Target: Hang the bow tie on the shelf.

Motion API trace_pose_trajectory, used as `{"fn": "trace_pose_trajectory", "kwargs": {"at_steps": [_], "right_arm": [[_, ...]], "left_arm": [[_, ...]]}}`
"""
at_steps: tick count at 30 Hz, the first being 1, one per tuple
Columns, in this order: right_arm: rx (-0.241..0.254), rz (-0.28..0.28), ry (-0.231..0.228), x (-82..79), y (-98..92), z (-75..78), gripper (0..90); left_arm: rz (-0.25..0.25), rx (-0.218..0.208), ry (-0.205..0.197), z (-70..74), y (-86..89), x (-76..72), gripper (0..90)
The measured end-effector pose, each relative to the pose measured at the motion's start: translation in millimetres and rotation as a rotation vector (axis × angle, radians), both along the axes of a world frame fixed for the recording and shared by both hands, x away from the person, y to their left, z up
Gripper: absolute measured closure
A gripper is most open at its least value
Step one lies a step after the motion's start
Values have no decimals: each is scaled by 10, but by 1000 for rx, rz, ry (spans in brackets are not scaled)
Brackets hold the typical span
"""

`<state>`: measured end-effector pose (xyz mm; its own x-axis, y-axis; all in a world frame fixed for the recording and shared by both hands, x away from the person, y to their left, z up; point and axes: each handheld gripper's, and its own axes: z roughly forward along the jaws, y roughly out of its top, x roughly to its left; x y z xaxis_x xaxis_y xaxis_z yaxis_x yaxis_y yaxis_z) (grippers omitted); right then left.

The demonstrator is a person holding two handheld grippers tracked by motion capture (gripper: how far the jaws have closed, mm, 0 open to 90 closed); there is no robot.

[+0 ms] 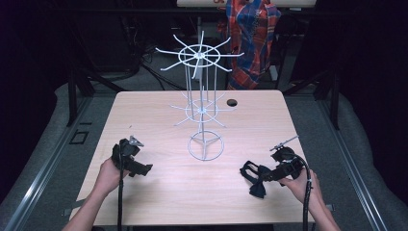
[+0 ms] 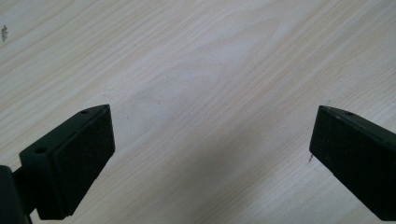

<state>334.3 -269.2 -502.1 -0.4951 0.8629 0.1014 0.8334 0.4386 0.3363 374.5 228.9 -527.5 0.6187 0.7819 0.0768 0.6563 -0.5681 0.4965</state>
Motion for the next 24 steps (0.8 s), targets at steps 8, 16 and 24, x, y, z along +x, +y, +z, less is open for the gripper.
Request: {"fn": "trace_pose_trajectory", "kwargs": {"at_steps": [8, 16, 24], "right_arm": [[-5, 50, 4, -10, 106, -63, 281], [-28, 83, 1, 27, 159, -91, 246], [-53, 35, 17, 66, 151, -171, 328]], "left_arm": [[-14, -2, 6, -13, -36, 18, 1], [-13, -4, 12, -12, -29, 17, 1], [-13, 0, 18, -21, -29, 19, 1]]}}
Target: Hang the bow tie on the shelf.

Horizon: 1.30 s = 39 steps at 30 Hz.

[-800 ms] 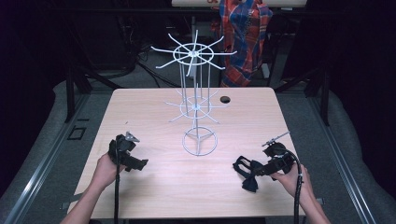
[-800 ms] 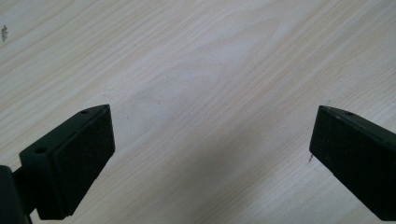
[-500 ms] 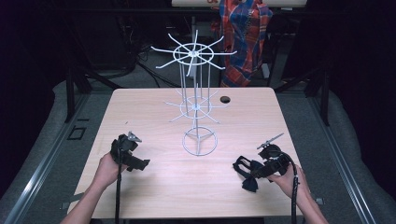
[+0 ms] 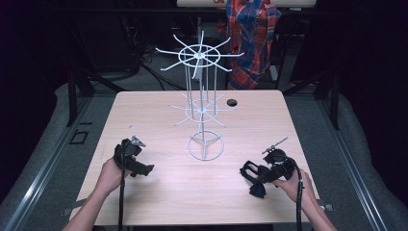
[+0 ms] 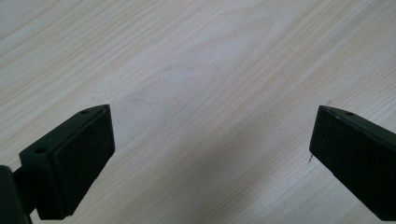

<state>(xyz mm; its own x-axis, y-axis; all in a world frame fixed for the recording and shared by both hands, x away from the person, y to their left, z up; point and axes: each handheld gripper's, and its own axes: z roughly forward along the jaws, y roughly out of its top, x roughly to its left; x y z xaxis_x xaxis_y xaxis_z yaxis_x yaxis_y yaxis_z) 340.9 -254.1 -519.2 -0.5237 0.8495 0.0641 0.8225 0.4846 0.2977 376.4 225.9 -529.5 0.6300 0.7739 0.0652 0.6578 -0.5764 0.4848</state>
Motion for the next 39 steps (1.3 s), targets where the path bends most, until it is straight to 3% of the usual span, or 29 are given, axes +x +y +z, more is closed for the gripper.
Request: {"fn": "trace_pose_trajectory", "kwargs": {"at_steps": [3, 7, 8, 10, 13, 20, 26, 27, 28, 32, 37, 39], "right_arm": [[-3, -18, 6, 5, -2, -16, 353], [23, -60, 47, 27, -32, -50, 416], [56, -74, 56, 32, -36, -73, 419], [66, -93, 80, 48, -35, -90, 425], [96, -104, 72, 83, -38, -143, 436], [91, -118, 81, 113, -30, -185, 448], [45, -105, 72, 112, 49, -204, 532], [48, -79, 60, 123, 45, -220, 543], [23, -75, 65, 124, 48, -213, 551], [28, -68, 69, 127, 41, -217, 582], [26, -53, 85, 118, 74, -220, 746], [15, -40, 87, 122, 85, -222, 751]], "left_arm": [[-1, 1, 1, -2, -4, -1, 1], [0, 4, 1, -8, -13, -2, 1], [-1, 4, 2, -9, -14, -2, 1], [-3, 6, 2, -10, -15, -1, 1], [-3, 8, 3, -14, -18, -2, 1], [-7, 9, 8, -20, -26, 0, 1], [-9, 12, 10, -23, -33, -1, 1], [-8, 12, 10, -23, -33, -1, 1], [-8, 10, 10, -24, -32, -1, 1], [-9, 12, 12, -26, -33, 1, 1], [-11, 14, 14, -31, -39, 1, 1], [-8, 14, 10, -34, -42, -1, 1]]}}
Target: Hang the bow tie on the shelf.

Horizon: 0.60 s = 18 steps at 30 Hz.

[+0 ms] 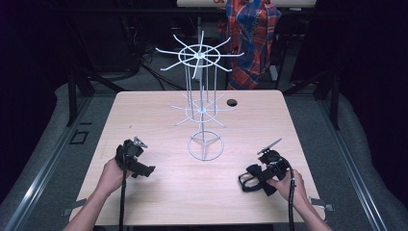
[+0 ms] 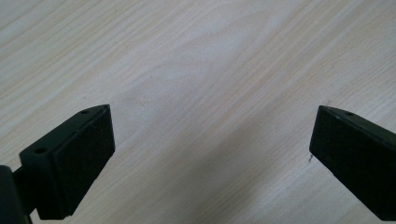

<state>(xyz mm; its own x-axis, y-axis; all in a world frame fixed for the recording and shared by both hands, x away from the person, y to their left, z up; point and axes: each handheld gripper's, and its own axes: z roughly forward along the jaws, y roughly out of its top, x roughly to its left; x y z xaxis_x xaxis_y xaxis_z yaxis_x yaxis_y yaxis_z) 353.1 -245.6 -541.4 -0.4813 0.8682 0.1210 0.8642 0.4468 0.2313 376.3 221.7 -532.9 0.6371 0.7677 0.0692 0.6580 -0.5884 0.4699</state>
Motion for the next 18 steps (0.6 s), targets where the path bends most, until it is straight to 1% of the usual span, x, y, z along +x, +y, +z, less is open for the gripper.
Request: {"fn": "trace_pose_trajectory", "kwargs": {"at_steps": [1, 3, 4, 5, 7, 8, 9, 11, 12, 13, 14, 16, 17, 18], "right_arm": [[-3, 5, -8, 2, -2, -1, 754], [1, 6, -7, 1, -1, 0, 757], [7, 10, -28, 1, 0, -9, 758], [2, 15, -30, 3, 0, -6, 758], [9, 13, -15, 2, -5, 20, 759], [27, 18, -31, 6, -12, 26, 759], [36, 13, -27, 3, -15, 44, 759], [61, 5, -40, 2, -30, 73, 758], [74, -2, -33, -1, -32, 91, 758], [75, 1, -49, 0, -45, 101, 758], [93, 2, -48, 1, -53, 110, 758], [100, -1, -71, 1, -69, 124, 757], [100, -1, -71, 1, -69, 124, 757], [69, -3, -79, -1, -85, 170, 758]], "left_arm": [[0, 1, -1, 1, -1, -2, 1], [-2, -1, 3, 4, 3, 1, 1], [-2, -1, 4, 3, 4, 2, 2], [-2, -2, 4, 1, 6, 3, 1], [-1, -2, 5, -2, 8, 5, 1], [-1, -3, 5, -2, 8, 5, 1], [-1, -2, 4, -2, 9, 5, 1], [-2, -3, 4, 1, 9, 3, 1], [-1, -2, 3, 3, 9, 1, 1], [-1, -2, 4, 3, 9, 0, 1], [-2, -2, 4, 4, 8, -1, 1], [-2, -1, 3, 5, 6, -1, 1], [-2, -1, 3, 5, 6, -1, 1], [-4, -1, 4, 4, 6, 1, 1]]}}
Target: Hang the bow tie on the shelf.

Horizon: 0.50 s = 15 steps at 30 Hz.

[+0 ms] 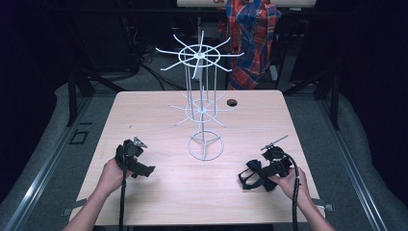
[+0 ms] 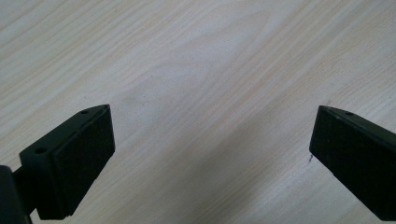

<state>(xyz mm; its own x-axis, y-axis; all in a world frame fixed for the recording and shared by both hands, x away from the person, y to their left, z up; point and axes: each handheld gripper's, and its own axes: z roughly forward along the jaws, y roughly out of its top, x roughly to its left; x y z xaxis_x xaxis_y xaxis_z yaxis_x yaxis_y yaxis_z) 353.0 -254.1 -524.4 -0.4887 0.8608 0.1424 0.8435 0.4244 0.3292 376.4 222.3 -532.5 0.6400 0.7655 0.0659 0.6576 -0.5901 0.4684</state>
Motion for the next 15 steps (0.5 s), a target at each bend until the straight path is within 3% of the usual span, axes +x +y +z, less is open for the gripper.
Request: {"fn": "trace_pose_trajectory", "kwargs": {"at_steps": [1, 3, 10, 15], "right_arm": [[36, 5, -3, 3, -7, -6, 757], [11, -3, -18, 0, -18, 39, 757], [66, -15, -82, -13, -24, 120, 756], [78, -3, -97, 3, -40, 177, 756]], "left_arm": [[0, 1, 0, 0, -1, 0, 1], [1, -1, 0, -1, 1, -1, 1], [1, 0, -2, 1, -1, -2, 1], [0, 2, -1, 0, -1, -1, 1]]}}
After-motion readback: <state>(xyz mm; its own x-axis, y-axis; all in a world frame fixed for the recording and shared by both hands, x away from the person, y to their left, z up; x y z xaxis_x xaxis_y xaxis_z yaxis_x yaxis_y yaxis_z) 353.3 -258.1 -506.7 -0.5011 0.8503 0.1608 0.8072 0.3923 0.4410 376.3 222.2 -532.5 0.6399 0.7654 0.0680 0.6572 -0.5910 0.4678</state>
